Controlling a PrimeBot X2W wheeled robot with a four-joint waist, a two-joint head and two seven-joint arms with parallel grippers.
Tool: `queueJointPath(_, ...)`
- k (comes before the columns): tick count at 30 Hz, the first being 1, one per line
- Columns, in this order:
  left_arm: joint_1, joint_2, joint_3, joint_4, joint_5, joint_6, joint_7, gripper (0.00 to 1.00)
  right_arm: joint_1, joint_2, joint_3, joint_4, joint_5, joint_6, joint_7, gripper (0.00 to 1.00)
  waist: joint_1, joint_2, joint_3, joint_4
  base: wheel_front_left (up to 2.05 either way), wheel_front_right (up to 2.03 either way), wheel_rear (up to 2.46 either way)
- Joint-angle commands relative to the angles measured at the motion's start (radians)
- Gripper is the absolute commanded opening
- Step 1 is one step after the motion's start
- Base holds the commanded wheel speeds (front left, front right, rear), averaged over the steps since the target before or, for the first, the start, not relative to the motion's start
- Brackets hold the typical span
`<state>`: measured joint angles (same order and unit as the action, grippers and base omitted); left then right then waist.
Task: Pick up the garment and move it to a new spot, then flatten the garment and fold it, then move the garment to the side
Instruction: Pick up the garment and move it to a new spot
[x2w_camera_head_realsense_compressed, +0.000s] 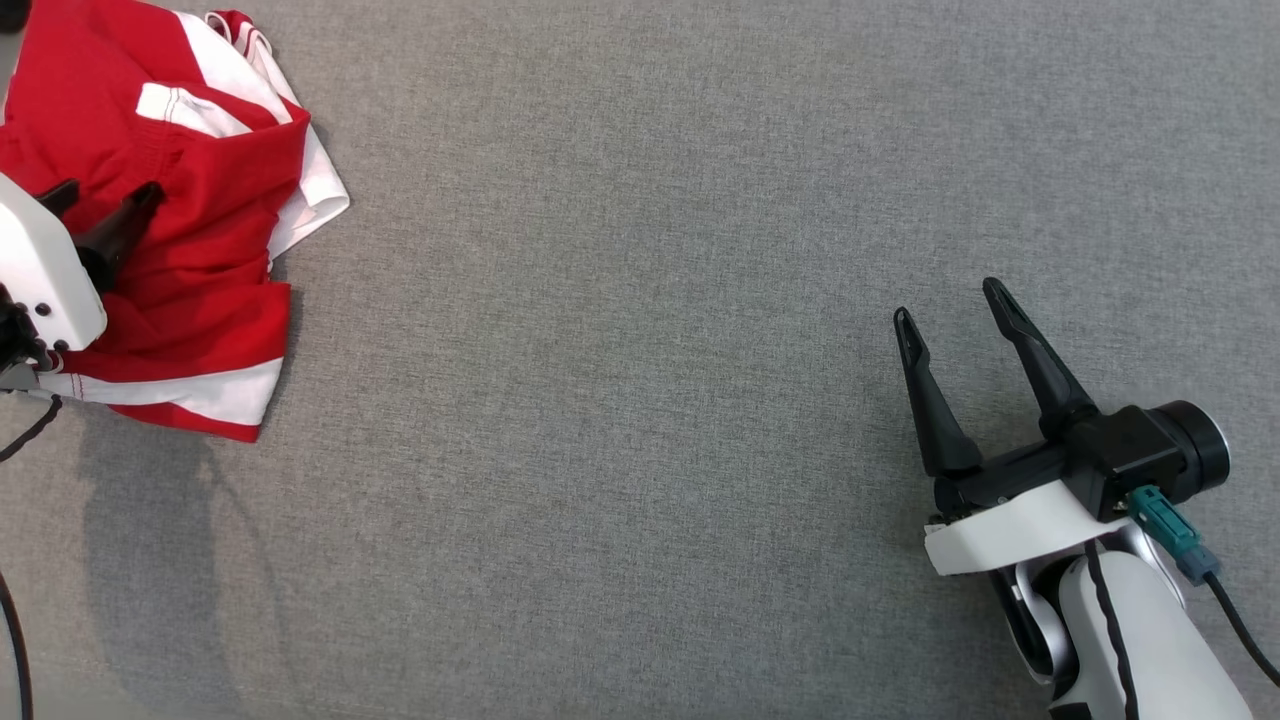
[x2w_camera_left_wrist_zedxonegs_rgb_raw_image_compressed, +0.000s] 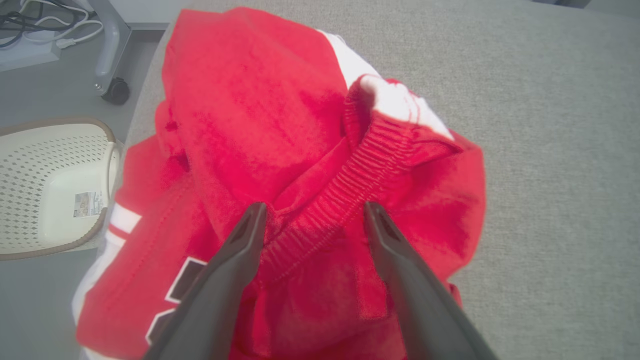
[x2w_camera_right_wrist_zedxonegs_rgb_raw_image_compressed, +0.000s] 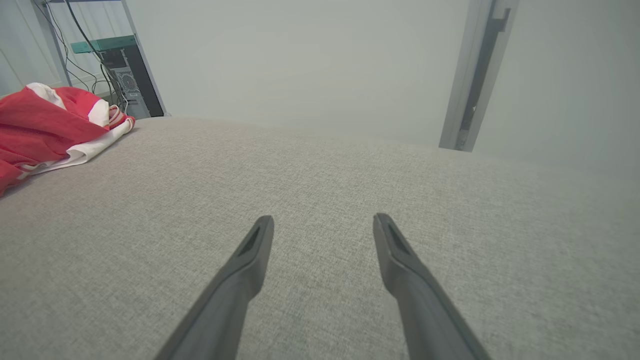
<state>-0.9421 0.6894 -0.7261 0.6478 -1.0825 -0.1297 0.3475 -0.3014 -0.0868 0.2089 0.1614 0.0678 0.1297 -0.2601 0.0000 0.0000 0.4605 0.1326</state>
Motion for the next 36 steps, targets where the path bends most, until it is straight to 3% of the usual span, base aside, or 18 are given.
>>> queueJointPath(1, -0.018, 0.006, -0.008, 0.000, -0.015, 0.000, 0.003, 1.00, -0.015, -0.003, 0.000, -0.001, -0.001, 0.002, -0.006, 1.00, 0.0000, 0.0000, 0.003, 0.002, 0.00, 0.00, 0.00)
queueJointPath(4, -0.029, 0.009, -0.036, 0.006, -0.039, 0.000, 0.020, 1.00, -0.018, -0.003, 0.005, -0.001, -0.001, 0.002, -0.006, 1.00, 0.0000, 0.0000, 0.010, 0.002, 0.00, 0.00, 0.00)
queueJointPath(5, -0.032, 0.009, -0.046, 0.007, -0.048, 0.000, 0.028, 0.90, -0.019, -0.003, 0.007, -0.001, -0.001, 0.002, -0.006, 1.00, 0.0000, 0.0000, 0.012, 0.002, 0.00, 0.00, 0.00)
queueJointPath(6, -0.034, 0.010, -0.055, 0.006, -0.056, 0.000, 0.036, 0.47, -0.021, -0.003, 0.007, -0.002, -0.002, 0.002, -0.006, 1.00, 0.0000, 0.0000, 0.014, 0.001, 0.00, 0.00, 0.00)
queueJointPath(7, -0.036, 0.011, -0.063, 0.006, -0.065, 0.000, 0.042, 0.18, -0.022, -0.003, 0.008, -0.002, -0.002, 0.002, -0.006, 1.00, 0.0000, 0.0000, 0.015, 0.001, 0.00, 0.00, 0.00)
queueJointPath(8, -0.037, 0.011, -0.070, 0.009, -0.076, 0.000, 0.050, 0.00, -0.022, -0.003, 0.008, -0.002, -0.001, 0.002, -0.006, 1.00, 0.0000, 0.0000, 0.016, 0.000, 0.00, 0.00, 0.00)
queueJointPath(18, -0.058, 0.023, -0.106, 0.037, -0.120, 0.000, 0.022, 0.00, -0.017, 0.004, 0.014, 0.012, 0.010, 0.002, -0.006, 1.00, 0.0000, 0.0000, -0.017, -0.006, 0.00, 0.00, 0.00)
queueJointPath(36, -0.019, -0.025, -0.009, 0.093, -0.176, -0.001, -0.355, 0.00, 0.030, 0.025, 0.009, 0.046, 0.024, 0.002, -0.006, 1.00, 0.0000, 0.0000, -0.169, 0.009, 0.00, 0.00, 0.00)
